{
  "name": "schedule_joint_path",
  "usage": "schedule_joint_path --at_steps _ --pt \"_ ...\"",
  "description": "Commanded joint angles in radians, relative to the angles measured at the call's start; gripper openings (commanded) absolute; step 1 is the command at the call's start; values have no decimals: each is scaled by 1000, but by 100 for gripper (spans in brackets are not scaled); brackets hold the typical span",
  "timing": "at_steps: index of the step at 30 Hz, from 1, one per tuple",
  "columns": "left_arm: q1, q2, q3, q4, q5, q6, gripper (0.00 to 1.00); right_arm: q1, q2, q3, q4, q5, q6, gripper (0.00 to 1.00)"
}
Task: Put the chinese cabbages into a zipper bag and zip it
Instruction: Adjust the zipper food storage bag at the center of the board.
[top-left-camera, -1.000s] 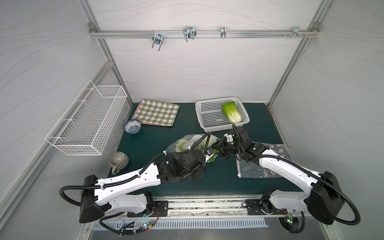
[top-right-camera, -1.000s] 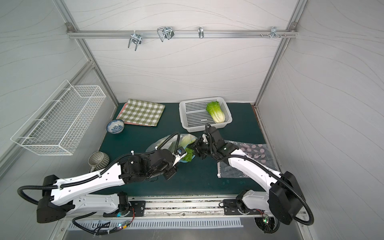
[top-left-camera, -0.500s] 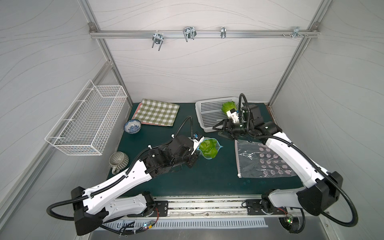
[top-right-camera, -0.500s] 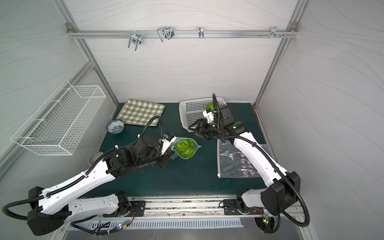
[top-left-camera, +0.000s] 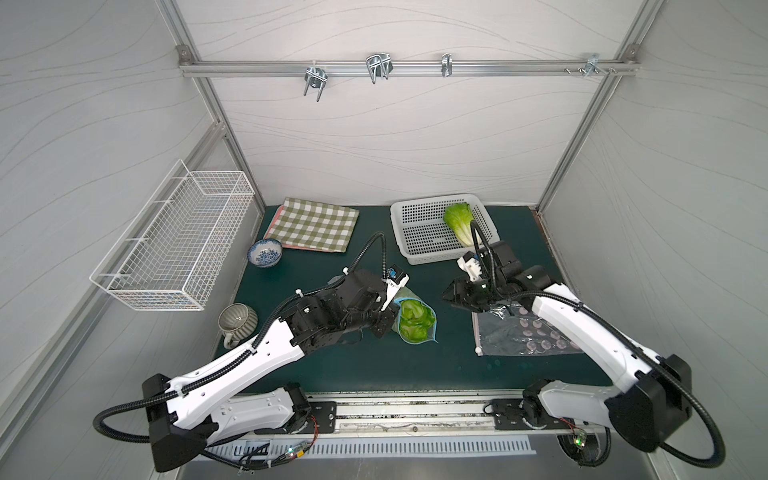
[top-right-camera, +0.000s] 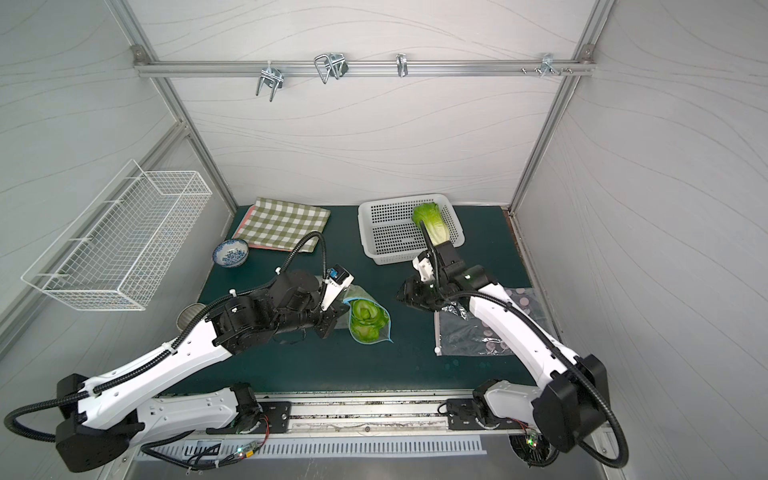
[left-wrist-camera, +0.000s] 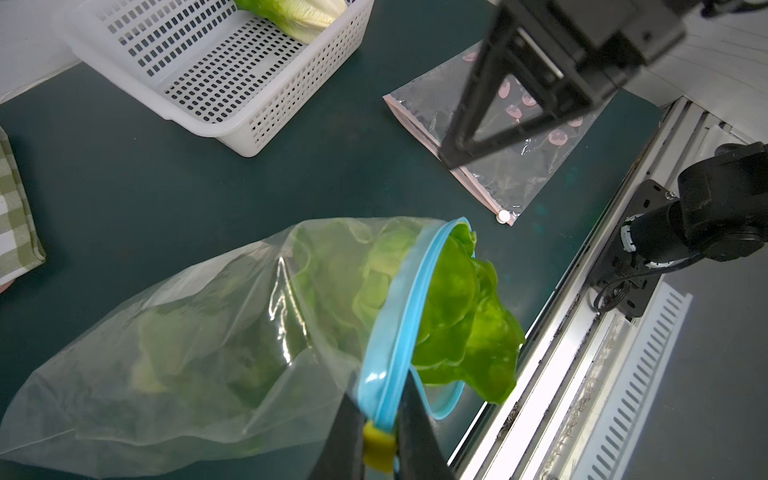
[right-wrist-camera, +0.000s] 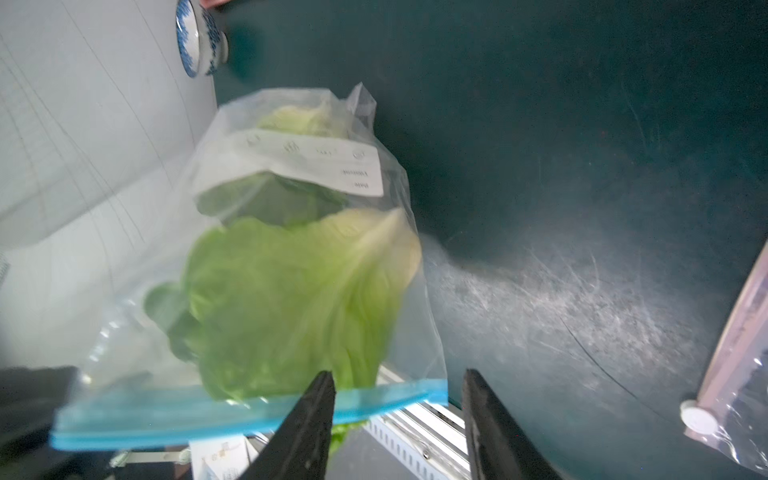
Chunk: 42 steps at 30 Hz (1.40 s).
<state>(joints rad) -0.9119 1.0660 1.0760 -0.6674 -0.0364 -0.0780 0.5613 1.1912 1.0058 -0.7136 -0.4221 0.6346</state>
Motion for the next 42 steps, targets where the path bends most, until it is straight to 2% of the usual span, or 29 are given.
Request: schedule_joint_path --at_steps 1,4,9,15,22,26,32,37,42 --pt "40 14 89 22 22 18 0 27 -123 -68 -4 69 -83 53" --pt "80 22 121 2 36 20 0 32 -188 -159 104 98 -166 51" --pt "155 36 165 -43 88 4 0 60 -221 -239 321 71 -358 50" --pt "169 45 198 -55 104 14 0 169 -199 -292 462 70 -532 51" --pt "182 51 213 -71 104 29 0 241 -120 -298 490 147 -592 47" --pt "196 49 210 -78 109 34 0 241 -167 -317 492 170 -613 45" --pt "232 56 218 -77 123 46 0 241 -253 -328 465 102 -631 46" --pt "240 67 242 -85 127 63 0 266 -202 -328 428 155 -693 46" --pt "242 72 254 -97 134 66 0 312 -128 -327 500 221 -731 45"
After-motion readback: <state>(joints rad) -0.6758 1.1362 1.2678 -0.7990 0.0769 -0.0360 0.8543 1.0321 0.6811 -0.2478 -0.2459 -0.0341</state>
